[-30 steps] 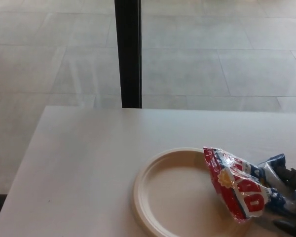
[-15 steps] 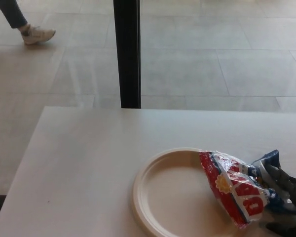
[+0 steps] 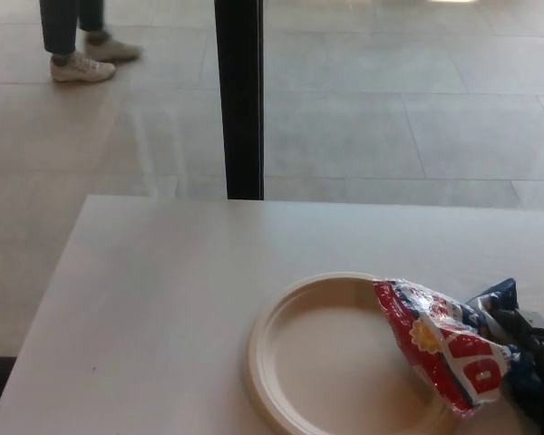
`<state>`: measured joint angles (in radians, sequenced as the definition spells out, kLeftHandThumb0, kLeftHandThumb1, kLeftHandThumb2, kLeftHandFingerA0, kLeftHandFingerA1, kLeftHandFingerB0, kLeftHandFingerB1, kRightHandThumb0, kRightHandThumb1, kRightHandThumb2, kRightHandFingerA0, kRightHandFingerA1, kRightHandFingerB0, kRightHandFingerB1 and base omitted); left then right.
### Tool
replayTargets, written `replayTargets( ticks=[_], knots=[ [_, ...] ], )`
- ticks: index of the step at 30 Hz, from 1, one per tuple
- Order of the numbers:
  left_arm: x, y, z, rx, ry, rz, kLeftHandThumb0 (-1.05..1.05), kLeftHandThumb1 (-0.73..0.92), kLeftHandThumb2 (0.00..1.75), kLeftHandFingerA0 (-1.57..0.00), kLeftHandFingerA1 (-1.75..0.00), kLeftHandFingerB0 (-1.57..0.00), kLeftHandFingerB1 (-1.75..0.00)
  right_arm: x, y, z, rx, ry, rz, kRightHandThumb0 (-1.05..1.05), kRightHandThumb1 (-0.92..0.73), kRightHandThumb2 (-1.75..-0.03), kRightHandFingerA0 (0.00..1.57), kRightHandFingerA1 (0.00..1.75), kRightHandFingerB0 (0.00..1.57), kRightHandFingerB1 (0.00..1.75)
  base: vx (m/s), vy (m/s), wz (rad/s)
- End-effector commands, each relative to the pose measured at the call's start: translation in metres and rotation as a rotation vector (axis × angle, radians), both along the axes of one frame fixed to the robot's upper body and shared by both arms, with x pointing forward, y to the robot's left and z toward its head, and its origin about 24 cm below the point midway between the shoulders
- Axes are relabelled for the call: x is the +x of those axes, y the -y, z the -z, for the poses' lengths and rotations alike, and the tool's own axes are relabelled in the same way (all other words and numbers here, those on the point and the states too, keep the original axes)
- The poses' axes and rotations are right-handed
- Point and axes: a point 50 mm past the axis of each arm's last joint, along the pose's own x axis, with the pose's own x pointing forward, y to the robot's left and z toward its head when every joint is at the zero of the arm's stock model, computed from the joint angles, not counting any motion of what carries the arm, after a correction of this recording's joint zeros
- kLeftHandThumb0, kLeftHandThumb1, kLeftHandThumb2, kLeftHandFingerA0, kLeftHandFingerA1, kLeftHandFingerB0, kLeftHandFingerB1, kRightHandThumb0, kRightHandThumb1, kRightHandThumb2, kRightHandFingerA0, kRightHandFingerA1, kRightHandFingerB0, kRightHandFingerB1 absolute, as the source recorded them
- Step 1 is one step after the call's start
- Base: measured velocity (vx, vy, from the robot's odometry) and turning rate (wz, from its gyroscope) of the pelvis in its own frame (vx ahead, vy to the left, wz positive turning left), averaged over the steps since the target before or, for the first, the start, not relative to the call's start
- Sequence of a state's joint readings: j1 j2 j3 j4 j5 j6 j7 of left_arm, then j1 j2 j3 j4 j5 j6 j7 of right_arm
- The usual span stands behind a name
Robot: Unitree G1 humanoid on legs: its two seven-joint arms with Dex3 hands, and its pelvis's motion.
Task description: The robot uses its right hand to pick up a bag of sunflower seeds kept in the middle of the desk and tilts it over a plate kept next to it to pour out a few seeds and then puts the bag of seeds back on the desk
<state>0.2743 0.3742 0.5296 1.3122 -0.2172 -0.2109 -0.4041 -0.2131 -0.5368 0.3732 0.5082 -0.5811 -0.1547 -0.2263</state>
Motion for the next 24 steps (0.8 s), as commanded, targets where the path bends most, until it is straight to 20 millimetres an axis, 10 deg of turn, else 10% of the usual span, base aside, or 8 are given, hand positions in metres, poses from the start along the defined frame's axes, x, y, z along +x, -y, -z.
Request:
replayTargets(
  ticks=[1, 5, 7, 8, 9, 14, 15, 24],
  knots=[
    [-0.001, 0.0, 0.0, -0.001, -0.008, -0.001, -0.69, 0.7, 0.61, -0.47, -0.51, -0.39, -0.39, -0.019, 0.004, 0.02, 0.005, -0.056, -0.048, -0.26, -0.56, -1.25, 1.0, 1.58, 0.94, 1.32, 0.0, 0.0, 0.0],
    [0.0, 0.0, 0.001, -0.009, 0.007, -0.038, -0.68, 0.52, 0.92, -0.42, -0.6, -0.33, -0.52, -0.026, 0.007, 0.024, 0.086, 0.007, -0.051, -0.33, -0.6, -1.16, 0.96, 1.75, 0.75, 1.66, 0.0, 0.0, 0.0],
    [0.001, 0.0, 0.001, -0.008, 0.006, -0.048, -0.67, 0.68, 0.61, -0.48, -0.52, -0.4, -0.4, -0.027, 0.007, 0.024, 0.111, 0.024, -0.05, -0.32, -0.58, -1.21, 0.98, 1.75, 0.74, 1.72, 0.0, 0.0, 0.0],
    [0.002, -0.001, 0.001, -0.007, 0.007, -0.041, -0.66, 0.53, 0.93, -0.42, -0.61, -0.32, -0.53, -0.027, 0.007, 0.024, 0.117, 0.027, -0.044, -0.3, -0.55, -1.29, 0.97, 1.75, 0.75, 1.71, 0.0, 0.0, 0.0],
    [0.002, -0.001, 0.0, -0.007, 0.012, -0.032, -0.65, 0.68, 0.61, -0.47, -0.54, -0.39, -0.41, -0.027, 0.007, 0.023, 0.131, 0.032, -0.03, -0.28, -0.52, -1.32, 0.97, 1.75, 0.76, 1.7, 0.0, 0.0, 0.0],
    [0.005, -0.002, -0.001, 0.011, 0.006, -0.013, -0.65, 0.7, 0.61, -0.49, -0.53, -0.39, -0.4, -0.027, 0.009, 0.02, 0.175, 0.059, -0.01, -0.26, -0.54, -1.26, 0.99, 1.75, 0.76, 1.71, 0.0, 0.0, 0.0],
    [0.005, -0.003, -0.001, 0.009, 0.007, -0.004, -0.65, 0.53, 0.93, -0.43, -0.61, -0.32, -0.52, -0.023, 0.008, 0.016, 0.165, 0.061, 0.01, -0.25, -0.52, -1.26, 1.02, 1.75, 0.79, 1.69, 0.0, 0.0, 0.0],
    [0.008, -0.004, -0.001, 0.02, -0.005, 0.005, -0.67, 0.69, 0.61, -0.5, -0.52, -0.39, -0.39, -0.002, 0.005, -0.006, 0.077, 0.045, 0.044, -0.25, -0.51, -1.24, 0.99, 1.75, 0.81, 1.68, 0.0, 0.0, 0.0]
  ],
)
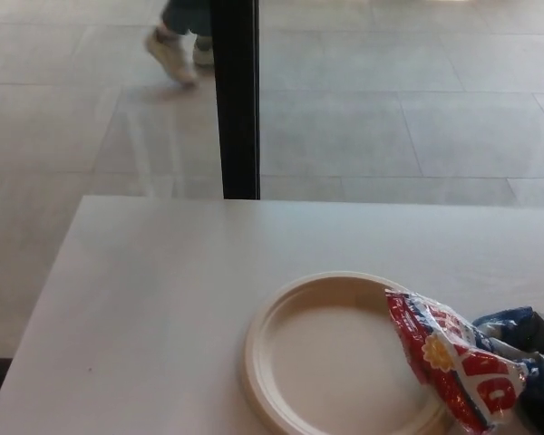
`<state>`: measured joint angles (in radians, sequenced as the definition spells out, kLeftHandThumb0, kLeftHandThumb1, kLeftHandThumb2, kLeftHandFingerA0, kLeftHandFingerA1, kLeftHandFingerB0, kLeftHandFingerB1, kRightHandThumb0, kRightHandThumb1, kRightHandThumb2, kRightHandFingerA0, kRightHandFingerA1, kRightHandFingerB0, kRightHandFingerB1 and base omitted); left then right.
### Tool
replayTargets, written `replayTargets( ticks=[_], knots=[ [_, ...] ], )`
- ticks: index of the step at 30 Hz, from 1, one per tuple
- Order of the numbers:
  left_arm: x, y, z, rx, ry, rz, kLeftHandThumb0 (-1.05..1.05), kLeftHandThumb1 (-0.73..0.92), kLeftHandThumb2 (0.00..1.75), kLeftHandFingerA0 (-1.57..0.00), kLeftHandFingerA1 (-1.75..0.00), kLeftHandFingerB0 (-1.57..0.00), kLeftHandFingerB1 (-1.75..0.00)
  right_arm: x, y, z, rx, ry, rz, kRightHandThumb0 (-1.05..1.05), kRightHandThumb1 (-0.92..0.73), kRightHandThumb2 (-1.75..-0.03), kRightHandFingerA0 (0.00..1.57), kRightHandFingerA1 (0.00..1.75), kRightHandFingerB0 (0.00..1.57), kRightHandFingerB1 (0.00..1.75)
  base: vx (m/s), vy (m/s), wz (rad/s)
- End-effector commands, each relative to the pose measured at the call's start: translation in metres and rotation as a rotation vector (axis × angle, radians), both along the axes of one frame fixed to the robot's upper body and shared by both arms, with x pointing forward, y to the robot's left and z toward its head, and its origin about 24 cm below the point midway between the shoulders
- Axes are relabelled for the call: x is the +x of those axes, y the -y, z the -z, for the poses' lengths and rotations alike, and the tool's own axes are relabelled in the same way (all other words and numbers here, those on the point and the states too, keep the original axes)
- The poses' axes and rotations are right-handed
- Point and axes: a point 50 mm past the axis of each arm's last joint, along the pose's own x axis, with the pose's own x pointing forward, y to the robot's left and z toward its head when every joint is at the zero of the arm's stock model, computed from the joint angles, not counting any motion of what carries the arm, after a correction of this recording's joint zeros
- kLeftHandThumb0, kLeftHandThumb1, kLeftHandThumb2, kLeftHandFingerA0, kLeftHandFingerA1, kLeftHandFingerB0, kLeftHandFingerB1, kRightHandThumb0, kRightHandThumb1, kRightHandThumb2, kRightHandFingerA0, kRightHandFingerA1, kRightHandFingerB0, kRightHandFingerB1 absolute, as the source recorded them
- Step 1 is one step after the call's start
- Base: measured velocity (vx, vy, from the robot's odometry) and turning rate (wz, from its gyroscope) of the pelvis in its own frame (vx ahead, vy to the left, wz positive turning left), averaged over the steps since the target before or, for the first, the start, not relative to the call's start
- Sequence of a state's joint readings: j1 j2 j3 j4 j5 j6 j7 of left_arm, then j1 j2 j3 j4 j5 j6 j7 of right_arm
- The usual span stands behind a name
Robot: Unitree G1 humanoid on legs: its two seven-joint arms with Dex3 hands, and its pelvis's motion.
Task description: The robot uses its right hand to pick up a bag of sunflower seeds kept in the middle of the desk and tilts it over a plate kept next to it to pour out a few seeds and then puts the bag of seeds back on the desk
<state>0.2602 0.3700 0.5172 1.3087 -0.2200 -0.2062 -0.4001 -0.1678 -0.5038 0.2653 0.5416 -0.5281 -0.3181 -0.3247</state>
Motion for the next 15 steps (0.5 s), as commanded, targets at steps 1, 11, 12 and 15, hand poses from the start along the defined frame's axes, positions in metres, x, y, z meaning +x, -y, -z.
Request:
replayTargets(
  ticks=[1, 11, 12, 15],
  knots=[
    [0.001, -0.006, -0.004, 0.019, 0.002, -0.015, -0.66, 0.67, 0.6, -0.49, -0.55, -0.39, -0.4, 0.01, -0.003, -0.006, -0.108, -0.088, 0.022, -0.25, -0.53, -1.16, 0.99, 1.75, 0.8, 1.59, 0.0, 0.0, 0.0],
    [0.0, -0.009, -0.007, 0.023, -0.001, 0.022, -0.69, 0.69, 0.61, -0.48, -0.51, -0.4, -0.39, 0.041, -0.007, -0.055, -0.268, -0.107, 0.04, -0.27, -0.65, -0.97, 0.92, 1.75, 0.73, 1.18, 0.0, 0.0, 0.0],
    [0.0, -0.009, -0.007, 0.021, 0.003, 0.017, -0.69, 0.69, 0.61, -0.48, -0.51, -0.4, -0.39, 0.042, -0.007, -0.058, -0.277, -0.1, 0.035, -0.27, -0.65, -0.97, 0.92, 1.75, 0.73, 1.18, 0.0, 0.0, 0.0],
    [-0.001, -0.009, -0.007, 0.02, 0.001, 0.013, -0.7, 0.54, 0.94, -0.42, -0.6, -0.31, -0.51, 0.048, -0.008, -0.072, -0.317, -0.073, 0.026, -0.26, -0.57, -0.97, 0.9, 1.75, 0.83, 0.96, 0.0, 0.0, 0.0]
  ],
)
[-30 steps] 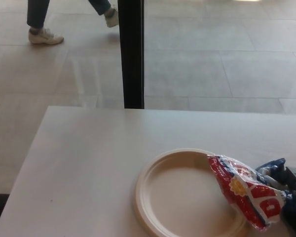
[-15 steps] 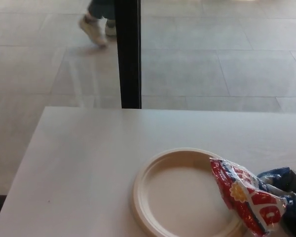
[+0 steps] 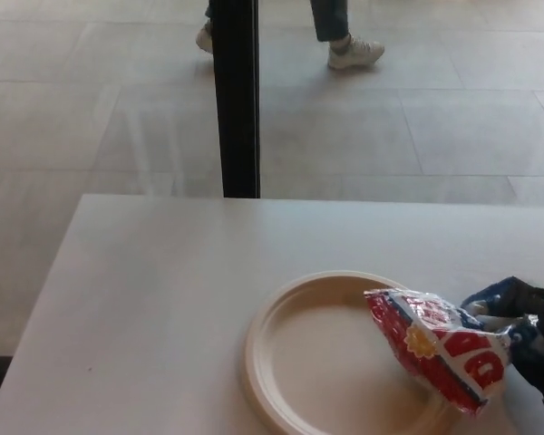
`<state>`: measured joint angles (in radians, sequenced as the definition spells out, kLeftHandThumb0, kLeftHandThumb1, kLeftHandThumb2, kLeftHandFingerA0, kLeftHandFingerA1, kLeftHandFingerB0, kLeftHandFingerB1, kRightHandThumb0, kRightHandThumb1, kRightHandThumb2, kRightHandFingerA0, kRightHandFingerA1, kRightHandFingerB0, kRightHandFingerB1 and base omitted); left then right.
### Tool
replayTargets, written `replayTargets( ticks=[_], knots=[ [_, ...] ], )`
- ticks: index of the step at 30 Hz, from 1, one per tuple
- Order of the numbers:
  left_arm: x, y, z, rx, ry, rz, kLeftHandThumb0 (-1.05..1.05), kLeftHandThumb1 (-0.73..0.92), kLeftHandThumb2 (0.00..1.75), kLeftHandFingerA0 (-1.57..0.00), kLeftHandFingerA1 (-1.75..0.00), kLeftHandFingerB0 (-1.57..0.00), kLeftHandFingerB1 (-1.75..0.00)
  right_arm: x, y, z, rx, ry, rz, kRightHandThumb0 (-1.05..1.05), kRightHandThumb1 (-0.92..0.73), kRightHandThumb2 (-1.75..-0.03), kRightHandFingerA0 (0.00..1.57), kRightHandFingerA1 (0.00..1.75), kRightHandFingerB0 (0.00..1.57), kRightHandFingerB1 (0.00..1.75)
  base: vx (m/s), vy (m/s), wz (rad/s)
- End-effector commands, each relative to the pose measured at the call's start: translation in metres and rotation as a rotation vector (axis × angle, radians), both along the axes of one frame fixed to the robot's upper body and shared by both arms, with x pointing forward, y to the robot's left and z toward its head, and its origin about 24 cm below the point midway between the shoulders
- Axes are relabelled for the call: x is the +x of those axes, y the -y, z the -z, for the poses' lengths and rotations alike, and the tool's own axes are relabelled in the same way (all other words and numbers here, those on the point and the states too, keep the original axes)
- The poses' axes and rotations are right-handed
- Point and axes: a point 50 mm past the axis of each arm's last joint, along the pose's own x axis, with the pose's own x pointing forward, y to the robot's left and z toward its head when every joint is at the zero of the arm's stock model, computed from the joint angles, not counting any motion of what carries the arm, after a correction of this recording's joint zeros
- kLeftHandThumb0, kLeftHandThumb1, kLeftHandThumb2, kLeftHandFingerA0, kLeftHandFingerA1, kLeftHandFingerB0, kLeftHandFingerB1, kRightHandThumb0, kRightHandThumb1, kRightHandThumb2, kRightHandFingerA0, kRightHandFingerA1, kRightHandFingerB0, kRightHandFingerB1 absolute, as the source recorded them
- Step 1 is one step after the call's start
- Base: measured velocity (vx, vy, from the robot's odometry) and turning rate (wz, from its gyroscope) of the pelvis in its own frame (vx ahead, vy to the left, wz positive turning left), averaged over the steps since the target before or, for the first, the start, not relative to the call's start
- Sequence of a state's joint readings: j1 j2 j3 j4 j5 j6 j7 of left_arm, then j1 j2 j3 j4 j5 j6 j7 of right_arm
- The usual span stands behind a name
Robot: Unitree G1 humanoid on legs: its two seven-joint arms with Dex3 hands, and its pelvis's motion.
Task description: The robot uses its right hand to pick up a bag of sunflower seeds kept in the middle of the desk and tilts it over a plate kept next to it to pour out a few seeds and then puts the bag of seeds back on the desk
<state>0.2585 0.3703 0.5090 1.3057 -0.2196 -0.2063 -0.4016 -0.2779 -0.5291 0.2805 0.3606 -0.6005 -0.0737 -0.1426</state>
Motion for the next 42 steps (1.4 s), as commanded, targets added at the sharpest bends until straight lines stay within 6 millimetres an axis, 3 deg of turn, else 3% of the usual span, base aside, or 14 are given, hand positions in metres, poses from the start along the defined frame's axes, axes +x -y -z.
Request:
replayTargets(
  ticks=[1, 6, 8, 13, 19, 20, 22, 26, 27, 28, 37, 38, 39, 42],
  knots=[
    [-0.002, -0.01, -0.008, 0.026, -0.006, 0.01, -0.69, 0.71, 0.61, -0.49, -0.49, -0.37, -0.37, 0.016, 0.006, -0.031, -0.18, -0.054, 0.032, -0.24, -0.55, -0.96, 0.91, 1.71, 0.84, 0.83, 0.0, 0.0, 0.0],
    [-0.001, -0.011, -0.008, 0.038, -0.012, 0.025, -0.7, 0.71, 0.61, -0.48, -0.49, -0.37, -0.37, 0.019, 0.0, -0.046, -0.202, -0.009, -0.004, -0.25, -0.49, -0.98, 0.89, 1.75, 0.85, 1.19, 0.0, 0.0, 0.0],
    [0.0, -0.011, -0.008, 0.028, -0.006, 0.018, -0.7, 0.69, 0.61, -0.46, -0.5, -0.35, -0.37, 0.019, -0.003, -0.048, -0.218, -0.01, -0.009, -0.3, -0.51, -0.9, 0.92, 1.72, 0.91, 0.7, 0.0, 0.0, 0.0],
    [0.0, -0.012, -0.009, 0.039, -0.003, 0.039, -0.7, 0.69, 0.61, -0.48, -0.51, -0.36, -0.37, 0.018, -0.014, -0.054, -0.242, 0.006, -0.021, -0.3, -0.5, -0.86, 0.91, 1.69, 0.84, 0.71, 0.0, 0.0, 0.0],
    [-0.001, -0.013, -0.01, 0.054, -0.018, 0.051, -0.73, 0.7, 0.61, -0.5, -0.52, -0.37, -0.37, 0.021, -0.02, -0.061, -0.266, 0.032, -0.06, -0.3, -0.53, -0.83, 0.8, 1.75, 0.74, 1.29, 0.0, 0.0, 0.0],
    [-0.001, -0.013, -0.01, 0.056, -0.02, 0.058, -0.73, 0.55, 0.95, -0.44, -0.6, -0.31, -0.51, 0.022, -0.022, -0.065, -0.264, 0.023, -0.055, -0.31, -0.52, -0.85, 0.82, 1.75, 0.73, 1.25, 0.0, 0.0, 0.0],
    [0.0, -0.013, -0.01, 0.061, -0.03, 0.052, -0.72, 0.69, 0.61, -0.51, -0.5, -0.39, -0.37, 0.023, -0.026, -0.071, -0.255, 0.054, -0.076, -0.31, -0.49, -0.9, 0.83, 1.66, 0.75, 0.82, 0.0, 0.0, 0.0],
    [0.0, -0.014, -0.01, 0.059, -0.031, 0.044, -0.71, 0.68, 0.61, -0.52, -0.52, -0.4, -0.38, 0.024, -0.036, -0.083, -0.27, 0.082, -0.106, -0.31, -0.54, -0.81, 0.84, 1.72, 0.78, 1.24, 0.0, 0.0, 0.0],
    [0.0, -0.014, -0.01, 0.068, -0.044, 0.082, -0.72, 0.55, 0.96, -0.46, -0.61, -0.29, -0.5, 0.026, -0.037, -0.085, -0.3, 0.1, -0.125, -0.3, -0.53, -0.8, 0.84, 1.73, 0.78, 1.31, 0.0, 0.0, 0.0],
    [0.0, -0.013, -0.01, 0.063, -0.037, 0.064, -0.72, 0.69, 0.61, -0.52, -0.52, -0.39, -0.38, 0.027, -0.038, -0.087, -0.287, 0.094, -0.122, -0.3, -0.55, -0.75, 0.84, 1.73, 0.8, 1.22, 0.0, 0.0, 0.0],
    [-0.004, -0.013, -0.01, 0.071, -0.073, 0.1, -0.72, 0.71, 0.62, -0.5, -0.48, -0.39, -0.37, 0.032, -0.042, -0.1, -0.268, 0.171, -0.144, -0.3, -0.5, -0.95, 0.9, 1.75, 0.82, 1.34, 0.0, 0.0, 0.0],
    [-0.004, -0.013, -0.009, 0.066, -0.07, 0.088, -0.72, 0.57, 0.93, -0.42, -0.57, -0.33, -0.5, 0.033, -0.042, -0.101, -0.27, 0.17, -0.143, -0.31, -0.49, -0.97, 0.89, 1.75, 0.81, 1.27, 0.0, 0.0, 0.0],
    [-0.003, -0.013, -0.009, 0.056, -0.065, 0.064, -0.69, 0.7, 0.61, -0.49, -0.47, -0.39, -0.37, 0.033, -0.043, -0.103, -0.275, 0.161, -0.139, -0.32, -0.5, -0.94, 0.88, 1.75, 0.84, 1.14, 0.0, 0.0, 0.0],
    [-0.004, -0.012, -0.008, 0.051, -0.065, 0.059, -0.7, 0.7, 0.61, -0.49, -0.47, -0.39, -0.37, 0.034, -0.043, -0.104, -0.28, 0.155, -0.138, -0.31, -0.48, -0.97, 0.87, 1.75, 0.84, 1.17, 0.0, 0.0, 0.0]
  ],
)
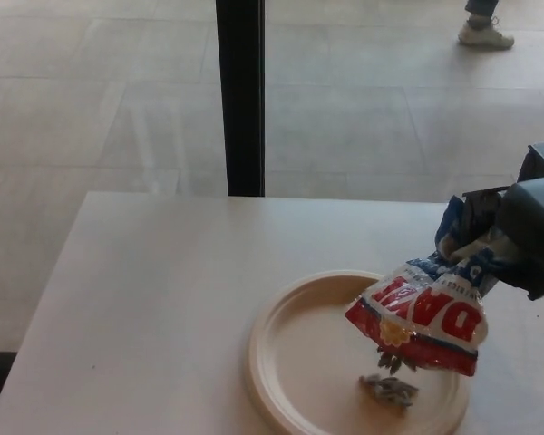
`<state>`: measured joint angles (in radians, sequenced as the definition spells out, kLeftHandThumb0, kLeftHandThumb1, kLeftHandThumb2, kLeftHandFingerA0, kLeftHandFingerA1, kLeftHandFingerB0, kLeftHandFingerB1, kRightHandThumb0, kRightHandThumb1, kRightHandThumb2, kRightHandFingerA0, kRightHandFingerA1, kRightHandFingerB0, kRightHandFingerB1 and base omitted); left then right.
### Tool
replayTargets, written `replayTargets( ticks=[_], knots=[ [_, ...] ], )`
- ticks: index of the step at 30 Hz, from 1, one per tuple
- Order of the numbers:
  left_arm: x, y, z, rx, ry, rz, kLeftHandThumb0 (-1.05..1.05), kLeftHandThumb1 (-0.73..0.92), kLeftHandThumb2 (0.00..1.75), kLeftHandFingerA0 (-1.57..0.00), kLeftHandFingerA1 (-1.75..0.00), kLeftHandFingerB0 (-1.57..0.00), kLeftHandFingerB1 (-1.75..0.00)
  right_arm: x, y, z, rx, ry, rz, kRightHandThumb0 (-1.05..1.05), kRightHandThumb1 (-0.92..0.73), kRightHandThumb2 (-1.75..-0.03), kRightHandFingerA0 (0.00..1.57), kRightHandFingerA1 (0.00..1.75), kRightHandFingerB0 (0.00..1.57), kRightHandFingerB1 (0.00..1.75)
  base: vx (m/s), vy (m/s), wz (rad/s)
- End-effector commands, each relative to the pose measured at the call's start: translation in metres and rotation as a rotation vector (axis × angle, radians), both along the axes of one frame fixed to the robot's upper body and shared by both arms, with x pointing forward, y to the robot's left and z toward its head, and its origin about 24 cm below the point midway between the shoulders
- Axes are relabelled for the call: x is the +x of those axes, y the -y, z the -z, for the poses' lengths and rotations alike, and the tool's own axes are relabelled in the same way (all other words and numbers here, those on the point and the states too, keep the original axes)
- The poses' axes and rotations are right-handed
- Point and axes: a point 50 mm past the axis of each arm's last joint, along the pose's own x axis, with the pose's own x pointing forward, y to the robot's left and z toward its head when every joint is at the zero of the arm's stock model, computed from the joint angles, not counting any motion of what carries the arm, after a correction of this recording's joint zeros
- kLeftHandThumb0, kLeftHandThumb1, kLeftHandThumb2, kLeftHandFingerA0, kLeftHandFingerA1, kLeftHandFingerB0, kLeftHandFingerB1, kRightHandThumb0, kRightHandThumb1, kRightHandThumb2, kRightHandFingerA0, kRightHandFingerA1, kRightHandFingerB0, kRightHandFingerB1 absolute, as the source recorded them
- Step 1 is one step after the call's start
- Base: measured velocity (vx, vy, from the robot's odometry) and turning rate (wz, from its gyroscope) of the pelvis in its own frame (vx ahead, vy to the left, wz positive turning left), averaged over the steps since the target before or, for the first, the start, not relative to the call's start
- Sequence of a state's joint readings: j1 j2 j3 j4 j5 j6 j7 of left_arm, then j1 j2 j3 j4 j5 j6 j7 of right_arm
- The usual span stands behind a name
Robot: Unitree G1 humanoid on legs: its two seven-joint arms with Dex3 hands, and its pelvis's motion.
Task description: The robot uses its right hand to pick up a bag of sunflower seeds kept in the middle of the desk and tilts it over a plate kept next to it to pour out a few seeds and then puts the bag of seeds back on the desk
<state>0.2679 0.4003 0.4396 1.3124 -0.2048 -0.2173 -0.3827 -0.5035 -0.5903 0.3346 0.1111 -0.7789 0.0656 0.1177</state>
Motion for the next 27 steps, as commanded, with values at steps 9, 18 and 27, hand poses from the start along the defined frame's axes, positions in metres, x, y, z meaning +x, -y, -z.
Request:
replayTargets(
  ticks=[9, 18, 27],
  knots=[
    [-0.003, -0.007, -0.005, 0.024, -0.009, -0.01, -0.71, 0.68, 0.61, -0.5, -0.49, -0.4, -0.38, 0.004, -0.005, -0.017, -0.041, 0.038, 0.001, -0.34, -0.48, -0.87, 1.04, 1.75, 0.7, 1.4, 0.0, 0.0, 0.0],
    [-0.002, -0.008, -0.005, 0.029, -0.02, 0.0, -0.72, 0.69, 0.61, -0.52, -0.48, -0.4, -0.37, 0.007, -0.006, -0.023, -0.049, 0.069, 0.011, -0.28, -0.5, -0.9, 0.84, 1.75, 0.73, 1.37, 0.0, 0.0, 0.0],
    [-0.003, -0.008, -0.004, 0.017, -0.013, -0.051, -0.67, 0.69, 0.61, -0.52, -0.51, -0.42, -0.39, 0.007, 0.0, -0.022, -0.004, 0.035, 0.05, -0.29, -0.5, -0.88, 0.87, 1.75, 0.79, 1.3, 0.0, 0.0, 0.0]
  ],
)
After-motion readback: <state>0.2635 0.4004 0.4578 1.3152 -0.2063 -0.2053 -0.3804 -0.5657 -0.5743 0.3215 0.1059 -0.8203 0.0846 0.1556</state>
